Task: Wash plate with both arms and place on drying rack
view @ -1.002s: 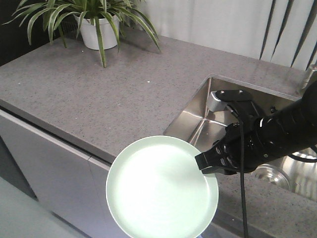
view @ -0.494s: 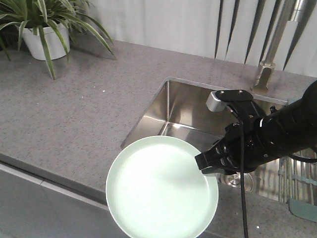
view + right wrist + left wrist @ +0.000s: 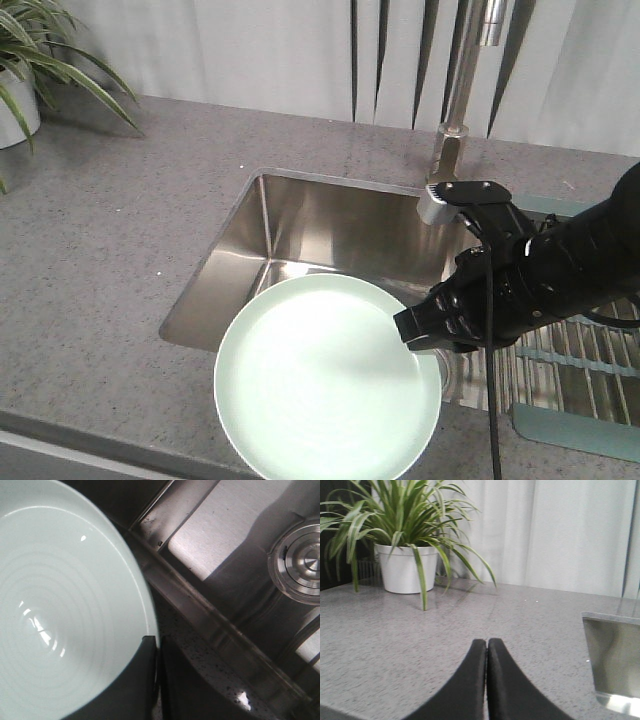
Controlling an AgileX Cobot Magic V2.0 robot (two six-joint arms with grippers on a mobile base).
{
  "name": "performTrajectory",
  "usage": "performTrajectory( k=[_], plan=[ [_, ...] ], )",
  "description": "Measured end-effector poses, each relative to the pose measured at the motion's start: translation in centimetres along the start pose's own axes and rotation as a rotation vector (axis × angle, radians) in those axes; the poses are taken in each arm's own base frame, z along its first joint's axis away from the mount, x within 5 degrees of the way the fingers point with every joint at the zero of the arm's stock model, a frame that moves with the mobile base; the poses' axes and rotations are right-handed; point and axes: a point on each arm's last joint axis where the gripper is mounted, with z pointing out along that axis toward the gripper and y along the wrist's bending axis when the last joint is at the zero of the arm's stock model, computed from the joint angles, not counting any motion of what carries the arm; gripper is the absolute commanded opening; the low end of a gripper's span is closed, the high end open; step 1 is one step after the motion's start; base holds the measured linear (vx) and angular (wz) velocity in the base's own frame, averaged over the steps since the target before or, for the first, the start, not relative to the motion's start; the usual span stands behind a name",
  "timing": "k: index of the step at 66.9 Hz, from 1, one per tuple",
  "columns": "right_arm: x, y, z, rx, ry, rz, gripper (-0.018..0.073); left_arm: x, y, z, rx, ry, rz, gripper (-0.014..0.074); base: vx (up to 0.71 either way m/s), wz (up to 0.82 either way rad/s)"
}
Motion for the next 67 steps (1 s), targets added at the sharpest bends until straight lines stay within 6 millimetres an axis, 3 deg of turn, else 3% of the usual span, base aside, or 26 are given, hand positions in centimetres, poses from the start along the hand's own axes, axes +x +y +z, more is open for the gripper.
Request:
performTrajectory(
  k=[67],
  plan=[
    [0.00,0.00,0.00,0.000,0.000,0.000,-0.0001,0.00,0.00,0.00,0.000,0.000,0.000,-0.0006,0.05,-0.17]
  ],
)
